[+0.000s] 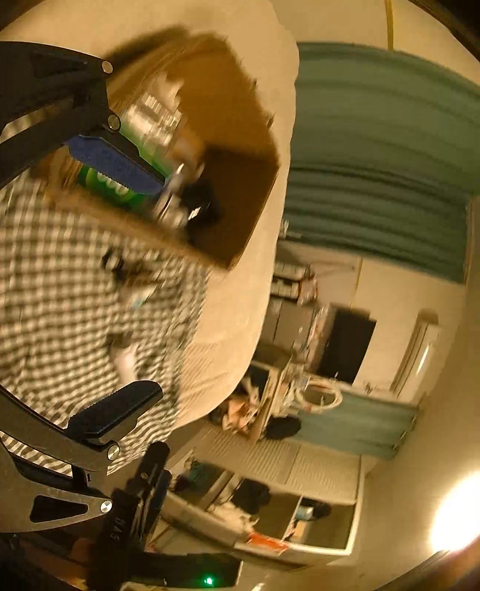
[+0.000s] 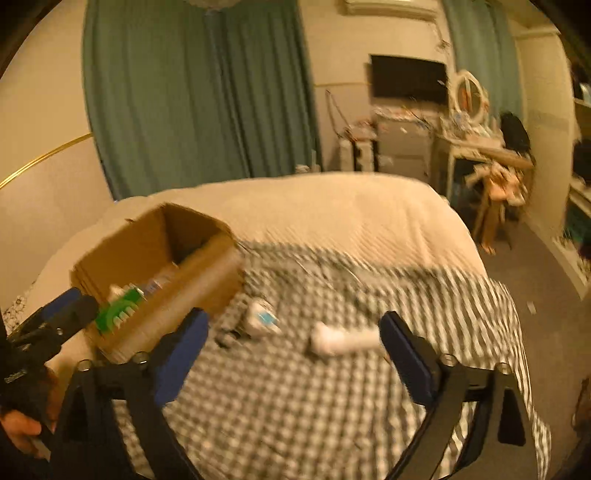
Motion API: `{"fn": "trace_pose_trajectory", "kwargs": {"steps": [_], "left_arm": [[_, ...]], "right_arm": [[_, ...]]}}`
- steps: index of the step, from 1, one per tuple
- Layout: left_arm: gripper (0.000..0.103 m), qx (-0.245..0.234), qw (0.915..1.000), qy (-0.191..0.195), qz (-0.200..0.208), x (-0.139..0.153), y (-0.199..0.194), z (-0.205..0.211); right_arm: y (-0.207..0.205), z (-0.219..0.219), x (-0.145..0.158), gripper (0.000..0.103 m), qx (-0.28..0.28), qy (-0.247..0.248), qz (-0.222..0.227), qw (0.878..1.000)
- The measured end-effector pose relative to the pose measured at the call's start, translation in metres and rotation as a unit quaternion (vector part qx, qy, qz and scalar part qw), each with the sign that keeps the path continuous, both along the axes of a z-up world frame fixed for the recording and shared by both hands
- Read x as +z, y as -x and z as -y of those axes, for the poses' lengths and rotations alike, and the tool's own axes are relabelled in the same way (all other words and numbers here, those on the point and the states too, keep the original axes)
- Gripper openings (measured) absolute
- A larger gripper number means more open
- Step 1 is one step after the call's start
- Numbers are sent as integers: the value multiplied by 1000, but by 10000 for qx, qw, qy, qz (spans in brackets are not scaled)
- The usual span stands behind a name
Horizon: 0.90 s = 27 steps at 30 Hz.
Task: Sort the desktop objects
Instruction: 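Move both open tools back over the remaining items, then grasp the white bottle with the right tool while the left tool grasps the black ring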
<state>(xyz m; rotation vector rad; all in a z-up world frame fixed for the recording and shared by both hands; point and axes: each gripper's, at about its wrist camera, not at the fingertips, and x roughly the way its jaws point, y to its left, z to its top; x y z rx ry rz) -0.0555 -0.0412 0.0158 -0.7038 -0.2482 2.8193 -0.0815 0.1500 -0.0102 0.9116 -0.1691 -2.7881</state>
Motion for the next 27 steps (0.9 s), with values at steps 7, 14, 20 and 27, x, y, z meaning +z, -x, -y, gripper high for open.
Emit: {"fn": "trace_pose_trajectory", "kwargs": {"steps": [7, 14, 20, 27], "left_arm": [[103, -9, 9890, 1049, 1046, -87, 41, -60], [103, 475, 9823, 1107, 1438, -133, 95, -60], [103, 649, 9768, 1112, 1713, -160, 126, -65], [103, 1106, 9692, 859, 2024, -177, 155, -54]], "right_arm": [[26, -32, -68, 103, -39, 401, 419, 9983], [75, -24, -116, 103, 195, 315, 733, 9966], [96, -17, -142, 103, 185, -83, 938, 9954], [122, -16, -149, 103, 111, 152, 992, 9949]]}}
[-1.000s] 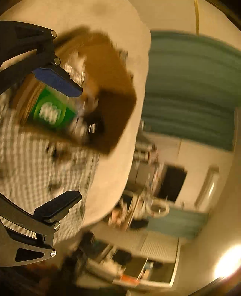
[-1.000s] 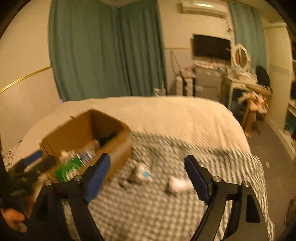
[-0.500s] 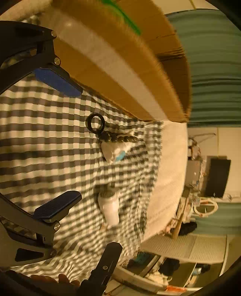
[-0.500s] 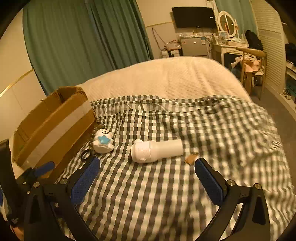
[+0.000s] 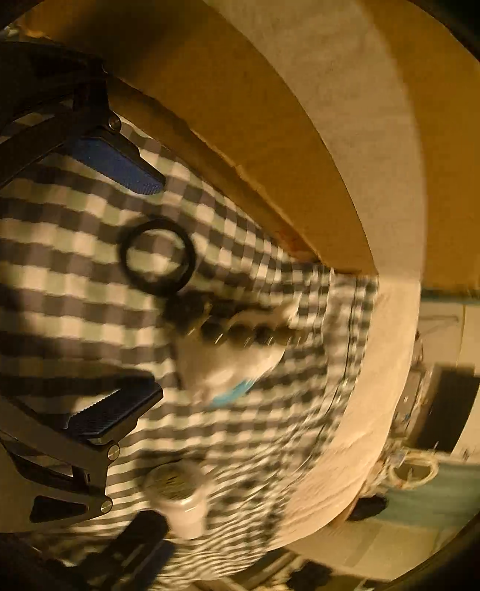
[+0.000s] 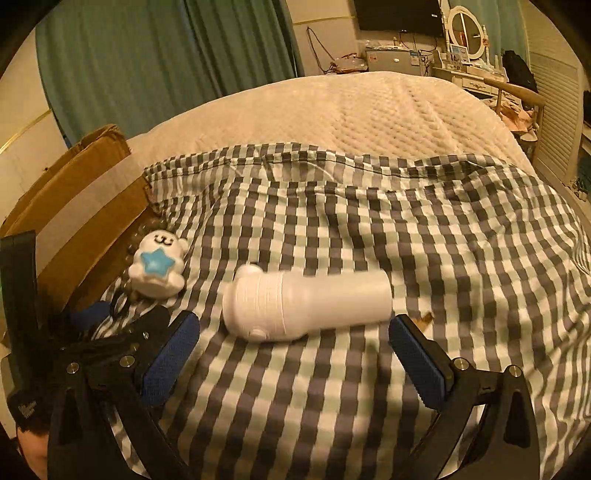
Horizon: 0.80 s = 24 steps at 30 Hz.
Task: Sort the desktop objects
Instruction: 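Grasp the white bottle with the right tool while the left tool grasps the black ring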
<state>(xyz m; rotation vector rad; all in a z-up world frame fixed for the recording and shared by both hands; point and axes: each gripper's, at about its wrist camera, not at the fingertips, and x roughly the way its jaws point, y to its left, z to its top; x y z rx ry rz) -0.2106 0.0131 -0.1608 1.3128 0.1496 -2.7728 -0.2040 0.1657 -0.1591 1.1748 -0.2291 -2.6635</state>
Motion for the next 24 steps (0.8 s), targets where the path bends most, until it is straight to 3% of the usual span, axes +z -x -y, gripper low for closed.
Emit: {"fn": "trace_pose_trajectory", "kwargs": {"steps": [3, 5, 7, 11, 13, 16, 19, 24], "left_arm": [[102, 110, 9999, 92, 35, -2, 2, -1], [91, 176, 9998, 40, -72, -1, -4, 4], [75, 250, 9995, -178, -122, 0, -7, 14], [50, 53, 9997, -156, -187, 1, -12, 16], [30, -76, 9995, -229, -200, 4, -15, 17], [14, -164, 9992, -325, -187, 7, -21, 20], [7, -166, 9989, -401, -170, 6, -30, 22], [6, -101, 9989, -445, -132, 8, -43, 24]], "right_arm": [[11, 4, -7, 103, 2, 42, 69, 10000], [16, 8, -14, 103, 2, -210, 131, 9997], [19, 7, -20, 103, -93, -280, 195, 9994], [25, 0, -20, 103, -192, -190, 191, 9995], [27, 0, -19, 103, -188, -235, 157, 9994], [31, 2, -21, 103, -94, -262, 121, 9995], [32, -2, -24, 103, 4, -77, 69, 9999], [23, -9, -25, 102, 2, 185, -130, 9997]]}}
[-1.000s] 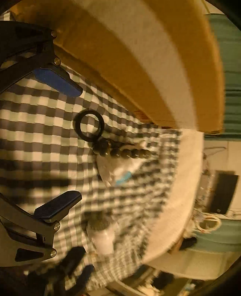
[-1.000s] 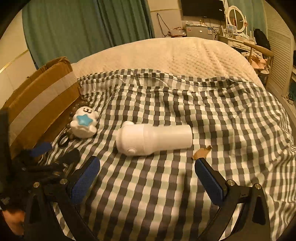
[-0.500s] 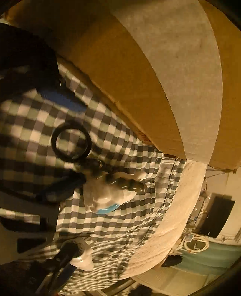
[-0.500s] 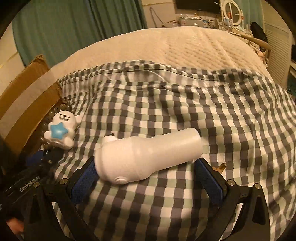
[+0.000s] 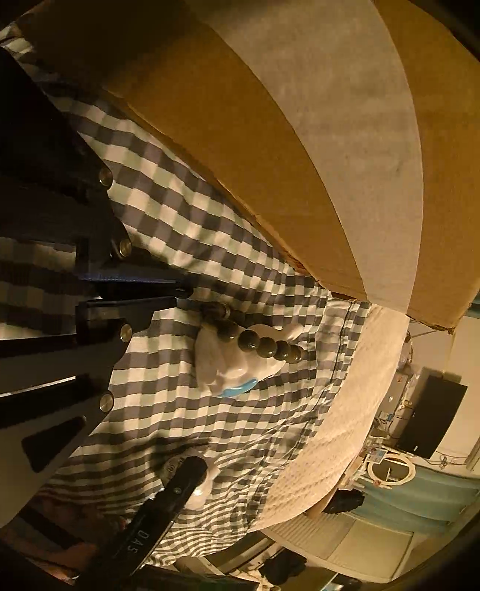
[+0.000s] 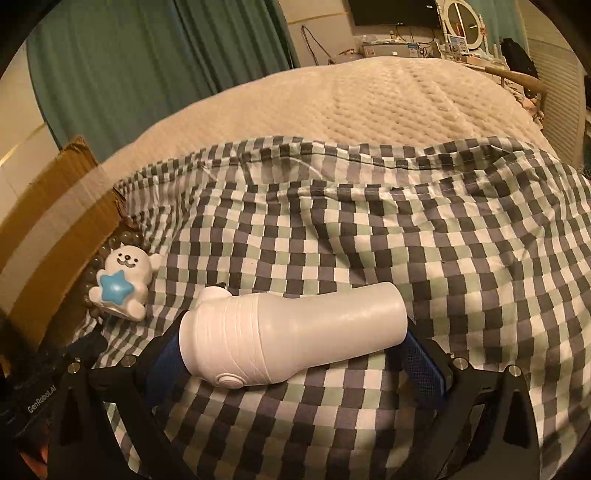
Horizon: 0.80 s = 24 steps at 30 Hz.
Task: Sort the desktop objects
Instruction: 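Grasp the white bottle with the right tool while the left tool grasps the black ring, then carry the white bottle and black ring over the box and release both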
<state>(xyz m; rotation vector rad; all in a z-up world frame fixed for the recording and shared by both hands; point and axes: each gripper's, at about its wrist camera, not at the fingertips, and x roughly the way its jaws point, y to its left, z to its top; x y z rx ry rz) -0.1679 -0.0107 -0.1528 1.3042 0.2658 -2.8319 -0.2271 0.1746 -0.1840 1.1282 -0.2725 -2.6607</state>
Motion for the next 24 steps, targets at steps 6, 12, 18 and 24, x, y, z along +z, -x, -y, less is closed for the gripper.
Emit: {"fn": "trace_pose_trajectory", "kwargs": {"steps": [6, 12, 18, 24], "left_arm": [[6, -90, 9998, -183, 15, 13, -10, -6], [6, -362, 9985, -398, -111, 40, -41, -19], [6, -736, 9938, -551, -623, 103, -78, -23], [6, -642, 9859, -835, -1303, 185, -91, 20]], "right_arm": [[-25, -4, 27, 102, -21, -172, -72, 9998], [-75, -3, 85, 102, 142, -521, -324, 9980], [-137, 12, 156, 102, 416, -623, -746, 9944], [-155, 49, 227, 102, 800, -530, -1110, 9892]]}}
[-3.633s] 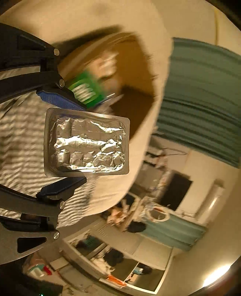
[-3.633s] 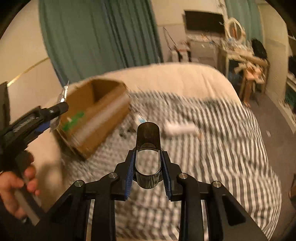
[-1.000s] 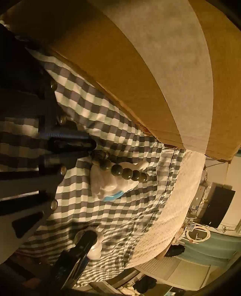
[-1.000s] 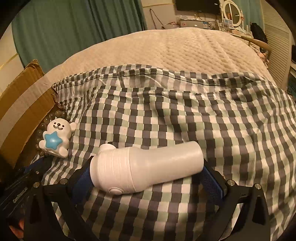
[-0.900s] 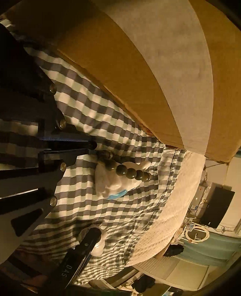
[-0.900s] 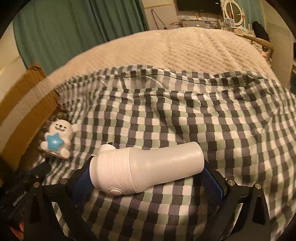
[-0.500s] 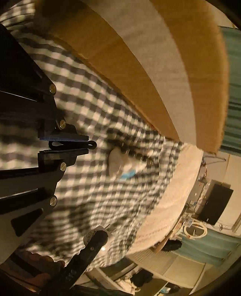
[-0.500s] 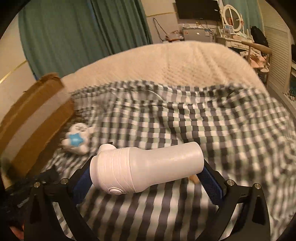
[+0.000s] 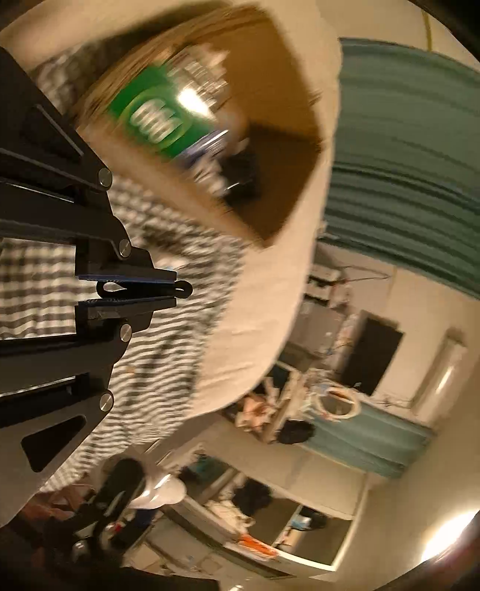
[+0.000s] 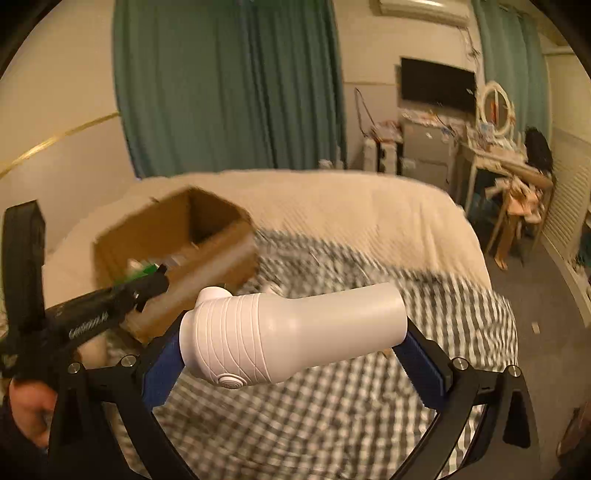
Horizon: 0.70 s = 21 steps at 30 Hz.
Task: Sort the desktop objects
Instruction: 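Carry the white bottle and black ring over the box and release both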
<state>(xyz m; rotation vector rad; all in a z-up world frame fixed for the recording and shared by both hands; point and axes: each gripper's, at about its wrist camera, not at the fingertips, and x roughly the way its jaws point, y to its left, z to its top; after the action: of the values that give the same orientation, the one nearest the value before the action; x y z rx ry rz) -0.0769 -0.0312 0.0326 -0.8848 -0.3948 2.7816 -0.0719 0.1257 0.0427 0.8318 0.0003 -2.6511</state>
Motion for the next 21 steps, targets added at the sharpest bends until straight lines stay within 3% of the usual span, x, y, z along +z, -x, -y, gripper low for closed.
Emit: {"fn": "trace_pose_trajectory", "kwargs": {"steps": [3, 6, 11, 16, 17, 18, 19, 21], "left_arm": [[6, 238, 9994, 114, -230, 31, 9, 37], [6, 590, 9970, 338, -376, 42, 19, 81], [7, 1019, 9942, 308, -140, 10, 46, 136], [11, 971, 9949, 258, 76, -16, 69, 147], [18, 910, 9955, 246, 107, -19, 73, 147], [40, 825, 9961, 280, 163, -23, 76, 145], [70, 762, 9961, 362, 251, -25, 78, 144], [88, 942, 9938, 512, 282, -27, 76, 143]], "right_arm": [[9, 35, 24, 102, 333, 187, -47, 9993], [30, 80, 33, 102, 619, 296, 21, 9976], [87, 160, 21, 102, 909, 268, 342, 9949], [135, 199, 12, 102, 699, 251, 488, 9960], [141, 202, 12, 102, 583, 195, 497, 9969], [146, 207, 10, 102, 442, 45, 549, 9975], [149, 208, 9, 103, 290, -128, 571, 9979], [147, 203, 10, 103, 97, -289, 518, 9982]]}}
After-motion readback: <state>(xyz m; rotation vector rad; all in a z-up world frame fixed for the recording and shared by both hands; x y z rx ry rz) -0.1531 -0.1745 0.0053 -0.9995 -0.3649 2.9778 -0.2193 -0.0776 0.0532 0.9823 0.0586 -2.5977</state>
